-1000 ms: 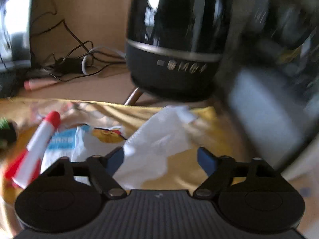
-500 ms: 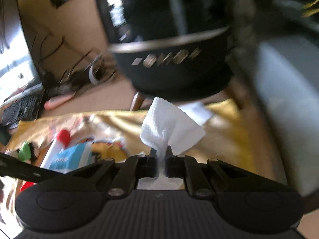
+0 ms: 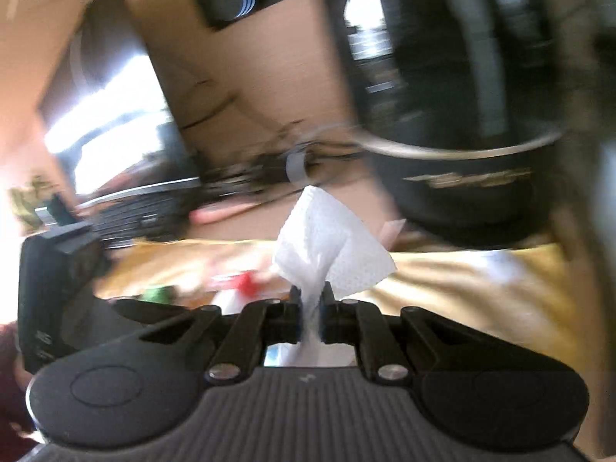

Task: Organize soft objects
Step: 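Lift the white tissue with the right gripper while the left gripper approaches the blue packet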

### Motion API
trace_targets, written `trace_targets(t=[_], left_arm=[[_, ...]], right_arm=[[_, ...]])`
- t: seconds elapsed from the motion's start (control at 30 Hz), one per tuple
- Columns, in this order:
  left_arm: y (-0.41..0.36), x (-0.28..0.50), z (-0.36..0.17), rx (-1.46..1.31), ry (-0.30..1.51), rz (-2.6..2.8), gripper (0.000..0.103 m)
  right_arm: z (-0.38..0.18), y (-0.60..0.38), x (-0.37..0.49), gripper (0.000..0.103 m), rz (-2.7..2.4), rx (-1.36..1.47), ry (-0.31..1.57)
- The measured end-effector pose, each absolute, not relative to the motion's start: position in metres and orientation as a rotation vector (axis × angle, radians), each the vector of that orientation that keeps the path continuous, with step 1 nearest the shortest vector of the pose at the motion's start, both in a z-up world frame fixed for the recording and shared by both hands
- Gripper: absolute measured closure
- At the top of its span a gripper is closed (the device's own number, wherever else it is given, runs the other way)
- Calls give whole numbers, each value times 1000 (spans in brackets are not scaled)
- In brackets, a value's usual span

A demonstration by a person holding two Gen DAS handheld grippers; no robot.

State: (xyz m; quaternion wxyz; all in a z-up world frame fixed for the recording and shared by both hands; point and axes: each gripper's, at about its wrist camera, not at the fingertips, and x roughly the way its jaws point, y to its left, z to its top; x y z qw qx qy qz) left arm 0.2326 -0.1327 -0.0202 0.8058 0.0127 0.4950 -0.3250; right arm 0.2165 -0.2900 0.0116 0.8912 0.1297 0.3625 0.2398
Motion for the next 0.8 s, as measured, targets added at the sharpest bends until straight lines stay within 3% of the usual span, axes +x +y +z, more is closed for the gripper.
trace_targets(t=[0.17,0.3,0.37,0.8], left_arm=[[-113,223,-22,-23,1123,-671,6],[-112,216,-28,-47,1151,-695,5],[-114,216,-31,-94,1172,-713,5],[-109,239,-42,-494,1369,-657,3]], right_arm=[[-17,-251,216,92,574,168,889],[-16,-266,203,92,474,90,872],[-16,-278,202,86,392,72,870],[-19,-320,209,86,207,89,865]])
